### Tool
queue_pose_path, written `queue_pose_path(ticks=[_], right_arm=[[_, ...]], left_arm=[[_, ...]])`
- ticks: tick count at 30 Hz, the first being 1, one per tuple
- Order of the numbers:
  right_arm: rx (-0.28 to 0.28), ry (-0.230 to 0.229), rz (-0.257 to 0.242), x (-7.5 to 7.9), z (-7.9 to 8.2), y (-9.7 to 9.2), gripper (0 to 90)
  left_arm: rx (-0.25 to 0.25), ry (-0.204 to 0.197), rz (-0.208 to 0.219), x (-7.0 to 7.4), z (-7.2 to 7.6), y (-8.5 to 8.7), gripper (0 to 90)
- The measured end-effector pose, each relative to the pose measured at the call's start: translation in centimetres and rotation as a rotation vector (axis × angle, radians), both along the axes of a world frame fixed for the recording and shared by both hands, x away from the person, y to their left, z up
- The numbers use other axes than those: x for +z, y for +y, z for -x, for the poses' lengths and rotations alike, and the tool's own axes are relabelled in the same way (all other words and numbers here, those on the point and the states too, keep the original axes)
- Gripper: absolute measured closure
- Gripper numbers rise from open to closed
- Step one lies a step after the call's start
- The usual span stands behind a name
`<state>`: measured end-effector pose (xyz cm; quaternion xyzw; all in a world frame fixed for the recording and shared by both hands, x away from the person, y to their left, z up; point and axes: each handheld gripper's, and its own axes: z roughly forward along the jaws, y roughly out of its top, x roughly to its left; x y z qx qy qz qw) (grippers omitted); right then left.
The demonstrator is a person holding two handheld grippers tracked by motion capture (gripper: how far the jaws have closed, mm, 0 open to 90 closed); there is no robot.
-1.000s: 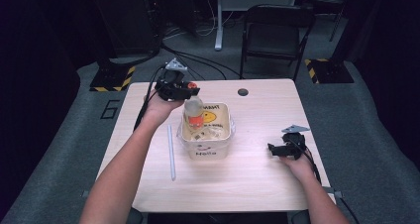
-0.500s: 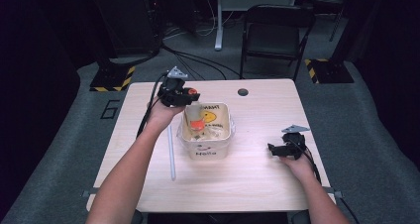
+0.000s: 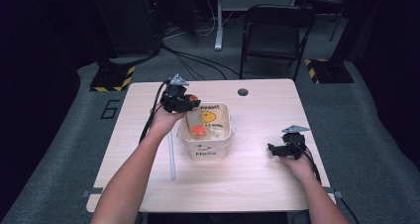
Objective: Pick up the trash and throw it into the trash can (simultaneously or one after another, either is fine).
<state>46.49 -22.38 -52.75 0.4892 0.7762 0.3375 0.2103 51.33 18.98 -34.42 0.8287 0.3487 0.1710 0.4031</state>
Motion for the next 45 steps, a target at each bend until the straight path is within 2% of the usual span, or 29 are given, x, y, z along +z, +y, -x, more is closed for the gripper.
queue_pose_path(ticks=[4, 8, 12, 19, 24, 27, 31, 37, 41, 45], right_arm=[[0.000, 0.000, 0.000, 0.0, 0.0, 0.0, 7.2], [0.000, 0.000, 0.000, 0.0, 0.0, 0.0, 7.2], [0.000, 0.000, 0.000, 0.0, 0.0, 0.0, 7.2], [0.000, 0.000, 0.000, 0.0, 0.0, 0.0, 7.2], [0.001, 0.001, -0.001, 0.0, 0.0, 0.0, 7.2], [0.001, 0.001, 0.000, 0.0, 0.0, 0.0, 7.2], [0.004, -0.002, 0.001, 0.0, 0.0, 0.0, 7.2], [0.004, -0.001, 0.001, 0.0, 0.0, 0.0, 7.2], [0.002, 0.000, 0.000, 0.0, 0.0, 0.0, 7.2], [0.003, 0.000, 0.000, 0.0, 0.0, 0.0, 7.2]], left_arm=[[0.015, 0.010, 0.006, 0.0, -0.1, 0.2, 62.3], [0.028, -0.003, 0.011, -0.1, 0.1, 0.4, 61.7], [0.038, -0.006, 0.026, 0.1, 0.2, 0.5, 56.1], [0.059, -0.037, 0.049, 1.1, 0.8, 1.4, 47.7], [0.066, -0.067, 0.090, 2.3, 1.7, 2.7, 47.2], [0.077, -0.079, 0.099, 2.9, 2.1, 3.6, 47.2], [0.089, -0.081, 0.086, 3.3, 2.8, 5.0, 47.4], [0.109, -0.077, 0.083, 3.1, 3.4, 6.4, 48.6], [0.121, -0.064, 0.070, 2.4, 4.0, 7.6, 49.3], [0.127, -0.057, 0.075, 1.8, 4.5, 8.1, 49.4]])
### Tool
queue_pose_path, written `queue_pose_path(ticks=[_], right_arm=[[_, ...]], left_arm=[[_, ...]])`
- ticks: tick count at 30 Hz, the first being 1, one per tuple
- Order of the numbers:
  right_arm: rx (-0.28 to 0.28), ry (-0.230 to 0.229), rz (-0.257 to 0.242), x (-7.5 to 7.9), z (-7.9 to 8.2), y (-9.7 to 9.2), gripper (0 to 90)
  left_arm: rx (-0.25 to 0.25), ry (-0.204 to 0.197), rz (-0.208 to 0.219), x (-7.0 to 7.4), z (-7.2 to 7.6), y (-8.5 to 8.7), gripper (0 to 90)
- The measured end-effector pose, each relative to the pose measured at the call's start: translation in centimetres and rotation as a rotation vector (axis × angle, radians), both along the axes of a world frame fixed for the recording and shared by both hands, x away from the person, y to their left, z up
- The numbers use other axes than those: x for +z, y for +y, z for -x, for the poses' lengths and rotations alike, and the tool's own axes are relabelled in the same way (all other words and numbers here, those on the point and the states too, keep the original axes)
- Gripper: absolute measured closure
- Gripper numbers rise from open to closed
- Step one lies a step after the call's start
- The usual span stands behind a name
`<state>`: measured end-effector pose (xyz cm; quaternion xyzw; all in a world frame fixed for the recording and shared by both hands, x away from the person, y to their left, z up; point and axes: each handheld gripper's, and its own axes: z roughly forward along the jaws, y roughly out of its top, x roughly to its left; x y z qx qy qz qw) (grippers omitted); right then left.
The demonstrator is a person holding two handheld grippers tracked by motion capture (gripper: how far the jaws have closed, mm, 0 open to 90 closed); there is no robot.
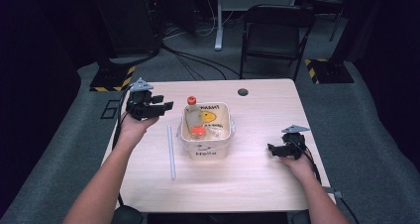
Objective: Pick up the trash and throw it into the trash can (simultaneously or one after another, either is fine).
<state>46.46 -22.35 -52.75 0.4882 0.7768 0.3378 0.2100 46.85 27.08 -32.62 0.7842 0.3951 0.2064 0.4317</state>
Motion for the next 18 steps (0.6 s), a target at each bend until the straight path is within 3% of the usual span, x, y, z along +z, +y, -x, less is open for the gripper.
queue_pose_path(ticks=[18], right_arm=[[0.003, 0.001, 0.000, 0.0, 0.0, 0.0, 7.2]], left_arm=[[0.033, 0.050, -0.001, -4.2, 1.7, 1.8, 50.8]])
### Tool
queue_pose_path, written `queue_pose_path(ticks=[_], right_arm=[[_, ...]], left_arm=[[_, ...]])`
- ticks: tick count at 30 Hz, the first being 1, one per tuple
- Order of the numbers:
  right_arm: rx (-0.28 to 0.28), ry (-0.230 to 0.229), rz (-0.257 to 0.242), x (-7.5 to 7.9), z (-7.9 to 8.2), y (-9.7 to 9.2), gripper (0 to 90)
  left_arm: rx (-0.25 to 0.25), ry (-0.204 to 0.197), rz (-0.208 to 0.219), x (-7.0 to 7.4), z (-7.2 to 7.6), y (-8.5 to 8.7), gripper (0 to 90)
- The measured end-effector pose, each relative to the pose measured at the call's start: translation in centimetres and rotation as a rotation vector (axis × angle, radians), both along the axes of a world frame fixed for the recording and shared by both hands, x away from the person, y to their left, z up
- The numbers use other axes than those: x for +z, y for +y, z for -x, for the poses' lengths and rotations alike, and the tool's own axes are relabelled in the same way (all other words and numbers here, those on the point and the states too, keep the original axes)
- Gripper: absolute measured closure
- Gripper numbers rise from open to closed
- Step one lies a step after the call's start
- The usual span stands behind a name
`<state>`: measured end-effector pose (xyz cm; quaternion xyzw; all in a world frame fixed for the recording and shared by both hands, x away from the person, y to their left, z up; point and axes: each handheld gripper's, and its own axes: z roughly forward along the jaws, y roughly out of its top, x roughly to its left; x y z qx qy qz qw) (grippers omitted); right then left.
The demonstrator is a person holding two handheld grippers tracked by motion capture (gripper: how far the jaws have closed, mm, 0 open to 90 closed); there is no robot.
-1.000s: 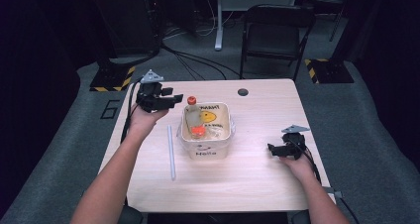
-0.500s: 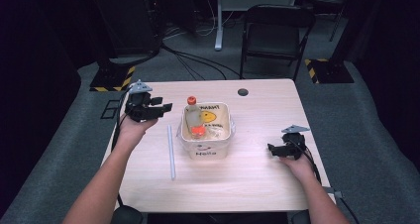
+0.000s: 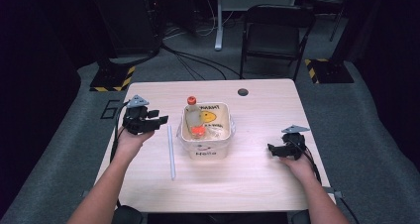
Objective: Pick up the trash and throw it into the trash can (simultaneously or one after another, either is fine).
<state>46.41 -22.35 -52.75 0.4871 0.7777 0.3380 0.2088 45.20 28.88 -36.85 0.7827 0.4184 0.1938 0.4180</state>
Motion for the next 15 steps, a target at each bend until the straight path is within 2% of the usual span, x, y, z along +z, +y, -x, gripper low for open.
queue_pose_path(ticks=[5, 11, 15], right_arm=[[0.000, 0.000, 0.000, 0.0, 0.0, 0.0, 7.2], [0.001, 0.000, 0.000, 0.0, 0.0, 0.0, 7.2], [0.001, 0.000, 0.001, 0.0, 0.0, 0.0, 7.2]], left_arm=[[0.010, 0.001, -0.029, -1.2, 0.6, 0.3, 51.3], [0.022, 0.032, -0.020, -3.2, 1.4, 1.0, 52.0], [0.029, 0.042, -0.021, -3.9, 1.8, 1.3, 52.3]])
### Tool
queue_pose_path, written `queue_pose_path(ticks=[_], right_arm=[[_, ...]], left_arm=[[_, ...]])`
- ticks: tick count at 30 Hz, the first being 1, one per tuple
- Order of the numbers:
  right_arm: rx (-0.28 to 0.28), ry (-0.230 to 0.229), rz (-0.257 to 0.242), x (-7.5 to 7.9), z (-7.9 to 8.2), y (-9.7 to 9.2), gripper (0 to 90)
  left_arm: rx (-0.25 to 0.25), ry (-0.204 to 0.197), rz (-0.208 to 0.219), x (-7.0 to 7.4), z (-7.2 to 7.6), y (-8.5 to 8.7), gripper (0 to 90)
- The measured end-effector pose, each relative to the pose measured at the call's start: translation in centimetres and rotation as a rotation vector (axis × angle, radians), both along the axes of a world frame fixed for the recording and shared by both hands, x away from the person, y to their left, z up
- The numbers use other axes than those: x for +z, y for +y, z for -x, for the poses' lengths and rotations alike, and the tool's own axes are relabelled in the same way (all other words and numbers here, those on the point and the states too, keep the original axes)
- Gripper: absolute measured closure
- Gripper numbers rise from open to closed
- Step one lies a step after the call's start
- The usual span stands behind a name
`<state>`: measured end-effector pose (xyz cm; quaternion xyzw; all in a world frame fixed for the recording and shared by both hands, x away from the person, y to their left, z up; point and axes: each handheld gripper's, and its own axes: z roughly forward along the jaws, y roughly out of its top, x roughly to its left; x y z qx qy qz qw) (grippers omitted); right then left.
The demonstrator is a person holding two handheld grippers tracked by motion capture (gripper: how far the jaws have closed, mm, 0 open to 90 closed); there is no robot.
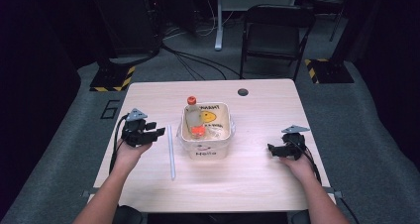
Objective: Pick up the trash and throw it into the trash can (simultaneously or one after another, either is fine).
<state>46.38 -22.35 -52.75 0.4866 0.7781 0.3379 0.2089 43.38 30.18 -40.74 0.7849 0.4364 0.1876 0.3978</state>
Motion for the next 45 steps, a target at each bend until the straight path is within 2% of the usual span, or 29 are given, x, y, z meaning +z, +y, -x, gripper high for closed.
queue_pose_path(ticks=[8, 11, 15, 19, 22, 34, 40, 42, 45], right_arm=[[0.001, 0.002, -0.001, 0.0, 0.0, 0.0, 7.1], [0.000, 0.002, 0.000, 0.0, 0.1, 0.0, 7.1], [0.000, 0.003, -0.001, 0.0, 0.1, 0.0, 7.1], [-0.001, 0.004, -0.002, 0.0, 0.1, 0.0, 7.1], [-0.001, 0.004, -0.002, 0.0, 0.1, 0.0, 7.1], [-0.001, 0.004, -0.002, 0.0, 0.1, 0.0, 7.1], [0.000, 0.004, -0.002, 0.0, 0.1, 0.0, 7.1], [0.000, 0.004, -0.002, 0.0, 0.1, 0.0, 7.1], [-0.001, 0.004, -0.002, 0.0, 0.1, 0.0, 7.1]], left_arm=[[0.011, 0.006, 0.014, -1.7, 1.2, 0.2, 53.3], [0.013, 0.019, 0.021, -2.6, 1.5, 0.1, 53.3], [0.006, 0.036, -0.017, -4.0, 1.8, -0.3, 52.5], [0.002, 0.045, -0.009, -5.1, 2.2, -0.7, 52.1], [0.007, 0.042, -0.006, -5.7, 2.3, -1.0, 51.4], [0.000, 0.098, -0.025, -8.3, 2.2, -1.6, 51.1], [-0.001, 0.116, -0.049, -9.0, 2.1, -2.0, 51.3], [-0.003, 0.136, -0.047, -9.5, 2.0, -2.2, 51.5], [-0.004, 0.142, -0.050, -9.7, 1.9, -2.2, 51.5]])
